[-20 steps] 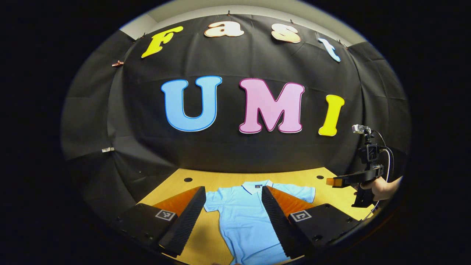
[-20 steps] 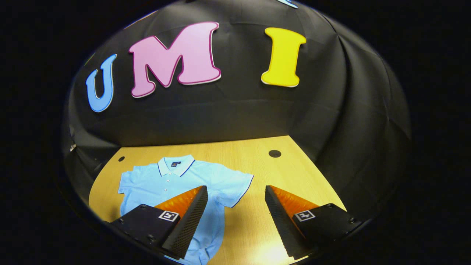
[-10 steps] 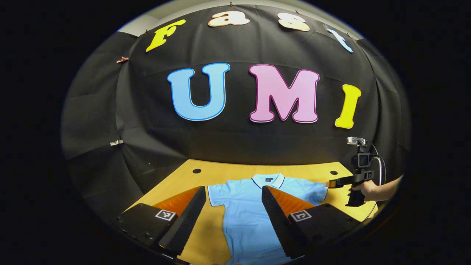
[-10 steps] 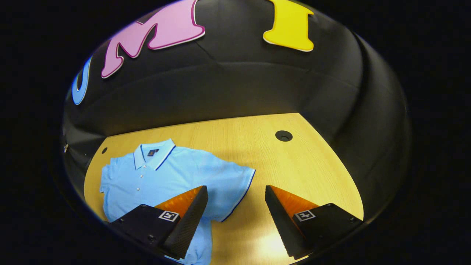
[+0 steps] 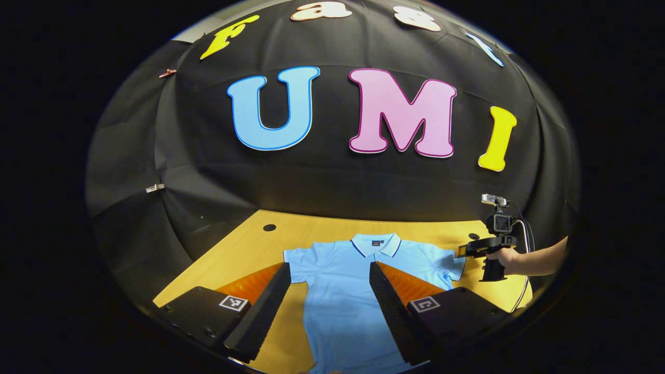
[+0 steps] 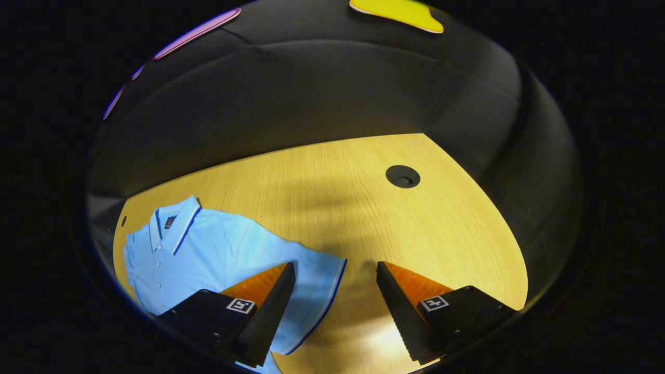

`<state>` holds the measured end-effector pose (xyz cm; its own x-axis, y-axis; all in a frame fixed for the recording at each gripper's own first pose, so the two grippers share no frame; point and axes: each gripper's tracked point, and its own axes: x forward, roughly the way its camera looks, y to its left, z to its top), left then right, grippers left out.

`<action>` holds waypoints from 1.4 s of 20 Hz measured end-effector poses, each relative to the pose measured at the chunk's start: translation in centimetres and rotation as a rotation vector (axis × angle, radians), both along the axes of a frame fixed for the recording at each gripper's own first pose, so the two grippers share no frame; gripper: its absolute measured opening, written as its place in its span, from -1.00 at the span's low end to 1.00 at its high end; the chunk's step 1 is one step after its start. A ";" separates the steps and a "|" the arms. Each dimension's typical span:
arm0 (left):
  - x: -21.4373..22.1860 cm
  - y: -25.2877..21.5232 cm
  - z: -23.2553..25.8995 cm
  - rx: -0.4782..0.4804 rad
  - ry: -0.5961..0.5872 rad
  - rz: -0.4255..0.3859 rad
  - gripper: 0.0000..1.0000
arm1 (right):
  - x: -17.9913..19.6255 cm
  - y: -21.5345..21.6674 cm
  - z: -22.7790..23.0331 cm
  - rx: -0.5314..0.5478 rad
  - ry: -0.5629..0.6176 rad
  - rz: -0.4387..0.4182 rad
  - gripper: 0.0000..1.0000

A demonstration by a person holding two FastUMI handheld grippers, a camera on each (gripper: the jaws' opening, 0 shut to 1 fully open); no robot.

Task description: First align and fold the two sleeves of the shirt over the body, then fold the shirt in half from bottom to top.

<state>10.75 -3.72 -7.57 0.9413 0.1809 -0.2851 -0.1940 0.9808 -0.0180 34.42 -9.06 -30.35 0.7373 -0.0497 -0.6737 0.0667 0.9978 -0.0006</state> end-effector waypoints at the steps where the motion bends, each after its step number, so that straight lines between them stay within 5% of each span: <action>1: 0.3 0.0 -0.2 -0.006 0.000 0.001 0.94 | 0.2 0.1 -0.2 -0.015 0.006 0.004 0.96; 4: 0.9 0.1 -0.4 -0.020 0.001 0.014 0.94 | 0.9 0.8 0.0 -0.035 -0.018 0.033 0.96; 5: 1.0 0.3 -0.5 -0.024 0.001 0.018 0.94 | 0.8 1.2 -0.2 -0.034 -0.009 0.033 0.76; 7: 1.0 0.3 -0.7 -0.032 0.004 0.023 0.94 | 1.1 2.0 -0.3 -0.023 -0.012 0.038 -0.07; 8: 1.0 0.3 -0.8 -0.036 0.007 0.024 0.94 | 1.1 2.2 -0.2 -0.019 -0.014 0.040 -0.10; 9: 0.9 0.3 -1.0 -0.039 0.009 0.026 0.94 | 1.0 2.3 -0.1 -0.019 -0.012 0.038 -0.58; 11: 0.7 0.6 -1.3 -0.042 0.015 0.033 0.94 | 1.1 2.7 -0.1 -0.025 -0.016 0.045 -0.85; 19: -0.9 2.0 -2.2 -0.072 0.020 0.086 0.94 | 1.2 5.2 3.2 -0.035 -0.061 0.125 -0.85; 28: -2.8 3.6 -3.2 -0.072 0.025 0.138 0.94 | 0.1 17.8 6.3 0.001 -0.102 0.338 -0.85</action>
